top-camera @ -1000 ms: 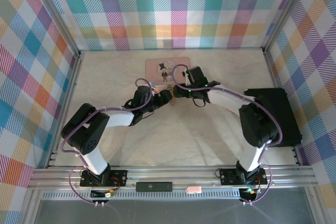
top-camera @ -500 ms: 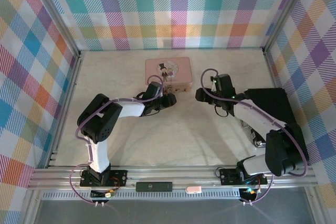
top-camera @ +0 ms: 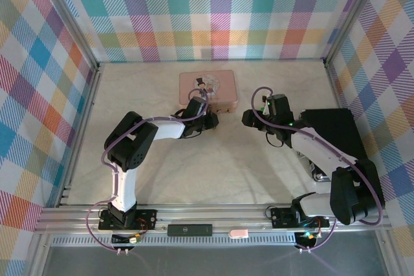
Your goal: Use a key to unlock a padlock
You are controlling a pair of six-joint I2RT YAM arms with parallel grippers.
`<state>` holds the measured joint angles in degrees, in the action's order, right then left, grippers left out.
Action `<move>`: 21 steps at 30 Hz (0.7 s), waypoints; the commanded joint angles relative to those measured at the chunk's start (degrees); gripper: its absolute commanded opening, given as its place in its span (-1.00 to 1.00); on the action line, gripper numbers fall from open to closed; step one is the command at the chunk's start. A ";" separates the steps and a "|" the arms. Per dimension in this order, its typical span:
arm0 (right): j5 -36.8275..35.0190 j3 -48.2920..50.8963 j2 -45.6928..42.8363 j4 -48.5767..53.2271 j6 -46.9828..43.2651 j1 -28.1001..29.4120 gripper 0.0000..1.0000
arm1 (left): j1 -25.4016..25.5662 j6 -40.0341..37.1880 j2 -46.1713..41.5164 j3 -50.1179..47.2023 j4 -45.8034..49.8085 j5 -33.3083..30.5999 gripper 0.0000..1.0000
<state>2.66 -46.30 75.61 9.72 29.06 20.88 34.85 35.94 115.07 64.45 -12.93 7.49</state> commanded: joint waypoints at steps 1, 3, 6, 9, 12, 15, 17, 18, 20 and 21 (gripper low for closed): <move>2.02 1.45 -1.61 -1.75 1.94 -0.47 0.45 | 0.38 0.93 2.53 -1.07 2.31 0.23 -0.61; 2.47 2.03 -1.78 -2.21 2.77 -0.41 0.44 | 0.39 1.84 2.40 -1.71 0.75 1.03 -0.66; 3.30 2.69 -1.87 -2.91 3.91 -0.41 0.43 | 0.36 3.92 2.09 -3.01 -3.10 2.39 -0.95; 4.08 3.29 -1.97 -3.90 5.02 -0.45 0.43 | 0.31 6.23 1.45 -4.77 -7.78 3.94 -1.00; 6.86 3.92 -1.81 -5.53 7.11 -0.41 0.41 | 0.18 10.36 -0.60 -7.19 -13.63 5.87 -1.00; 11.14 5.43 -1.55 -9.43 10.82 -0.41 0.36 | -0.04 17.43 -2.46 -10.31 -23.30 8.14 -1.00; 15.13 7.25 -0.97 -14.17 14.34 -0.41 0.31 | -0.13 22.80 -2.59 -12.08 -30.47 9.05 -1.00; 16.73 8.53 -0.67 -16.94 16.32 -0.40 0.28 | -0.13 25.53 -2.22 -12.98 -35.15 9.33 -1.00; 18.14 11.03 0.11 -22.76 19.64 -0.41 0.24 | -0.13 30.17 -1.22 -14.05 -41.87 9.85 -1.00; 18.69 12.38 0.65 -25.82 21.41 -0.32 0.22 | -0.14 32.17 -0.53 -14.50 -45.07 10.19 -1.00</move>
<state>16.36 -36.38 75.31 -5.98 43.81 20.78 34.72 57.82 114.06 51.13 -43.27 12.97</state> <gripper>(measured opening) 0.616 0.133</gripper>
